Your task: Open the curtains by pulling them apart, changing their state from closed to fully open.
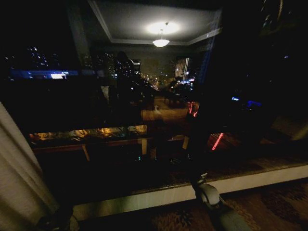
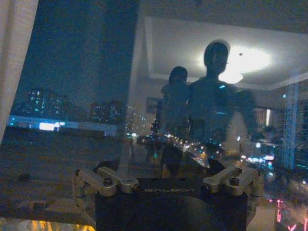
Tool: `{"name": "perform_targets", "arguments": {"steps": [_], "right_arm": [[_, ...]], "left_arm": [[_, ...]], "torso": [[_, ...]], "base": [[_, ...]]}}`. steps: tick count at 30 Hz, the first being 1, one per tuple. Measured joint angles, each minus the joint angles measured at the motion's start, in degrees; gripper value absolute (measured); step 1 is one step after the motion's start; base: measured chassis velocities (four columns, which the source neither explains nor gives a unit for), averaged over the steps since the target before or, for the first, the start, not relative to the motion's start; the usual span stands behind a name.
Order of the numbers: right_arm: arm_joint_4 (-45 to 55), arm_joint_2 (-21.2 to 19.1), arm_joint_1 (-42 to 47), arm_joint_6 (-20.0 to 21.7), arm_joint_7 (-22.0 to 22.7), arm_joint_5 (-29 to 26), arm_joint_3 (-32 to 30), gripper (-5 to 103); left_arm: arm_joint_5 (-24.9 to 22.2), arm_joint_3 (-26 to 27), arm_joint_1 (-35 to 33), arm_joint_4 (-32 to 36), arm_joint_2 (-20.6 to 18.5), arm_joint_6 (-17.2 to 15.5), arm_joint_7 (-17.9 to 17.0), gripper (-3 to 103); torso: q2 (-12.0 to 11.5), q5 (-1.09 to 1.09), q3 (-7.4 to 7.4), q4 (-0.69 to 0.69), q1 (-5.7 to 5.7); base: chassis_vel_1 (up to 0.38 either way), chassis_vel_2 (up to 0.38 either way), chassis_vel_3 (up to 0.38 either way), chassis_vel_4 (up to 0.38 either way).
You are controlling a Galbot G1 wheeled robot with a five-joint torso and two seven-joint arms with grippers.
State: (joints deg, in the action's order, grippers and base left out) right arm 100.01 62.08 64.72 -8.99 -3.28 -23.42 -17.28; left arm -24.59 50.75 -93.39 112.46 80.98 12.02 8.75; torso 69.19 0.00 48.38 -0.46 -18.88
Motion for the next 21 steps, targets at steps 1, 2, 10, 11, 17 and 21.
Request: {"name": "perform_targets", "arguments": {"steps": [1, 2, 10, 11, 17, 21], "right_arm": [[0.0, 0.0, 0.0, 0.0, 0.0, 0.0, 0.0, 100], [0.0, 0.0, 0.0, 0.0, 0.0, 0.0, 0.0, 100], [0.0, 0.0, 0.0, 0.0, 0.0, 0.0, 0.0, 100], [0.0, 0.0, 0.0, 0.0, 0.0, 0.0, 0.0, 100], [0.0, 0.0, 0.0, 0.0, 0.0, 0.0, 0.0, 100], [0.0, 0.0, 0.0, 0.0, 0.0, 0.0, 0.0, 100]], "left_arm": [[0.0, 0.0, 0.0, -0.1, -0.1, 0.2, 0.0, 100], [0.1, 0.0, 0.0, -0.1, -0.1, 0.2, 0.0, 100], [0.1, 0.0, 0.0, -0.2, -0.1, 0.3, 0.0, 100], [0.1, 0.0, 0.0, -0.3, -0.2, 0.3, 0.0, 100], [0.1, 0.0, 0.0, -0.3, -0.2, 0.4, 0.0, 100], [0.1, 0.0, 0.0, -0.3, -0.2, 0.4, -0.1, 100]], "torso": [[0.0, 0.00, 0.00, 0.00, 0.00], [0.0, 0.00, 0.00, 0.00, 0.00], [0.0, 0.00, 0.00, 0.00, 0.00], [0.0, 0.00, 0.00, 0.00, 0.00], [0.0, 0.00, 0.00, 0.00, 0.00], [0.0, 0.00, 0.00, 0.00, 0.00]], "base": [[0.000, 0.000, 0.000, 0.000], [0.000, 0.000, 0.000, 0.000], [0.000, 0.000, 0.000, 0.000], [0.000, 0.000, 0.000, 0.000], [0.000, 0.000, 0.000, 0.000], [-0.014, -0.007, 0.007, 0.010]]}}
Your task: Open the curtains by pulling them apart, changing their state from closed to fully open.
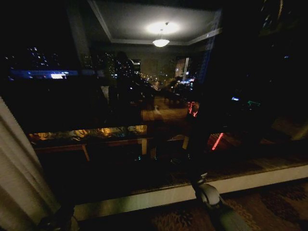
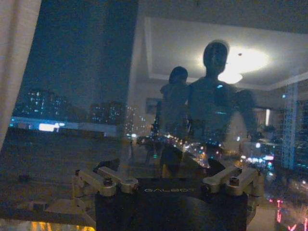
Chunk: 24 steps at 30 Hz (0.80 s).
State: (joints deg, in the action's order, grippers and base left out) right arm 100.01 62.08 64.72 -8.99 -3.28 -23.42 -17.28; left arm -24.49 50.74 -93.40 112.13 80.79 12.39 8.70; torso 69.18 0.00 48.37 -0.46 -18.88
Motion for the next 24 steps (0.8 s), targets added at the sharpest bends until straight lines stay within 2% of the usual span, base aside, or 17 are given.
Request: {"name": "perform_targets", "arguments": {"steps": [11, 24], "right_arm": [[0.0, 0.0, 0.0, 0.0, 0.0, 0.0, 0.0, 100], [0.0, 0.0, 0.0, 0.0, 0.0, 0.0, 0.0, 100]], "left_arm": [[0.0, 0.0, 0.0, -0.1, 0.0, 0.0, -0.1, 100], [0.0, 0.0, 0.0, -0.1, 0.0, 0.0, -0.1, 100]], "torso": [[0.0, 0.01, 0.00, 0.00, -0.01], [0.0, 0.00, 0.00, 0.00, 0.00]], "base": [[-0.130, -0.123, 0.120, 0.121], [-0.305, -0.304, 0.296, 0.298]]}}
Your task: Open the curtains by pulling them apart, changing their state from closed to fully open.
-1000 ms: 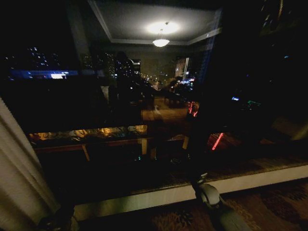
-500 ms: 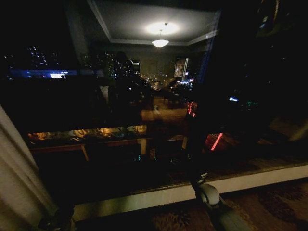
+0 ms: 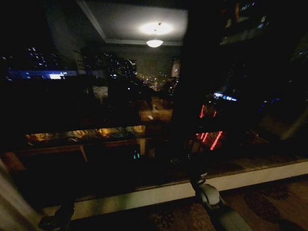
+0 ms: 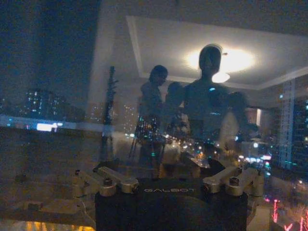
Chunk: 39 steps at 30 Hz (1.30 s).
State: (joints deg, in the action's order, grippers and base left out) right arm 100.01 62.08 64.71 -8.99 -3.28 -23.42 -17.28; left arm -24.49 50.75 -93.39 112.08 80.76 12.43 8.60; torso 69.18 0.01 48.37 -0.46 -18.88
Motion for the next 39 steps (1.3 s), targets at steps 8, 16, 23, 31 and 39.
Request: {"name": "perform_targets", "arguments": {"steps": [8, 16, 23, 31, 39], "right_arm": [[0.0, 0.0, 0.0, 0.0, 0.0, 0.0, 0.0, 100], [0.0, 0.0, 0.0, 0.0, 0.0, 0.0, 0.0, 100], [0.0, 0.0, 0.0, 0.0, 0.0, 0.0, 0.0, 100], [0.0, 0.0, 0.0, 0.0, 0.0, 0.0, 0.0, 100], [0.0, 0.0, 0.0, 0.0, 0.0, 0.0, 0.0, 100]], "left_arm": [[0.0, 0.0, 0.0, 0.0, 0.0, 0.0, 0.0, 100], [0.0, 0.0, 0.0, 0.0, 0.0, 0.0, 0.0, 100], [0.0, 0.0, 0.0, 0.0, 0.0, 0.0, 0.0, 100], [0.0, 0.0, 0.0, 0.0, 0.0, 0.0, 0.0, 100], [0.0, 0.0, 0.0, 0.0, 0.0, 0.0, 0.0, 100]], "torso": [[0.0, -0.01, 0.00, 0.00, 0.00], [0.0, 0.00, 0.00, 0.00, 0.00], [0.0, -0.01, 0.00, 0.00, 0.00], [0.0, 0.01, 0.00, 0.00, 0.01], [0.0, 0.00, 0.00, 0.00, 0.00]], "base": [[-0.371, -0.359, 0.376, 0.367], [-0.356, -0.352, 0.338, 0.344], [-0.349, -0.352, 0.341, 0.358], [-0.360, -0.354, 0.367, 0.352], [-0.348, -0.351, 0.333, 0.351]]}}
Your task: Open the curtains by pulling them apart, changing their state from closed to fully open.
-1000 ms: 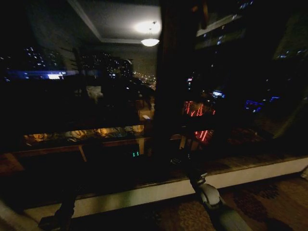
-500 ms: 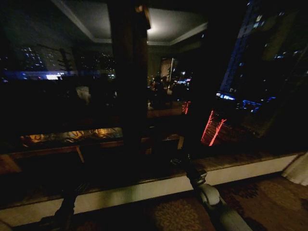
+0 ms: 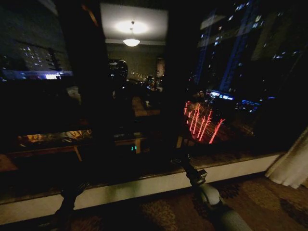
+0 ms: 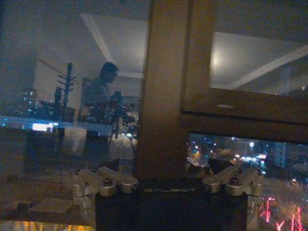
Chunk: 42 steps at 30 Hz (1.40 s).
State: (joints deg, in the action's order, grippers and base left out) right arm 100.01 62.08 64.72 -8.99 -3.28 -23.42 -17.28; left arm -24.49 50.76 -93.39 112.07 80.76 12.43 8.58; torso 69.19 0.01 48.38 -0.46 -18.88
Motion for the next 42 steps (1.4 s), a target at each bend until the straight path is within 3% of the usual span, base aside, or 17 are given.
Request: {"name": "perform_targets", "arguments": {"steps": [18, 26, 34, 42], "right_arm": [[0.0, 0.0, 0.0, 0.0, 0.0, 0.0, 0.0, 100], [0.0, 0.0, 0.0, 0.0, 0.0, 0.0, 0.0, 100], [0.0, 0.0, 0.0, 0.0, 0.0, 0.0, 0.0, 100], [0.0, 0.0, 0.0, 0.0, 0.0, 0.0, 0.0, 100]], "left_arm": [[0.0, 0.0, 0.0, 0.0, 0.0, 0.0, 0.0, 100], [0.0, 0.0, 0.0, 0.0, 0.0, 0.0, 0.0, 100], [0.0, 0.0, 0.0, 0.0, 0.0, 0.0, -0.1, 100], [0.0, 0.0, 0.0, 0.0, 0.0, 0.0, 0.0, 100]], "torso": [[0.0, -0.04, 0.00, -0.02, 0.00], [0.0, 0.07, 0.00, 0.03, 0.00], [0.0, -0.04, 0.00, -0.01, 0.00], [0.0, 0.00, 0.00, 0.00, 0.00]], "base": [[-0.300, -0.317, 0.309, 0.308], [-0.017, -0.011, 0.016, 0.016], [0.023, 0.020, -0.019, -0.018], [0.000, 0.000, 0.000, 0.000]]}}
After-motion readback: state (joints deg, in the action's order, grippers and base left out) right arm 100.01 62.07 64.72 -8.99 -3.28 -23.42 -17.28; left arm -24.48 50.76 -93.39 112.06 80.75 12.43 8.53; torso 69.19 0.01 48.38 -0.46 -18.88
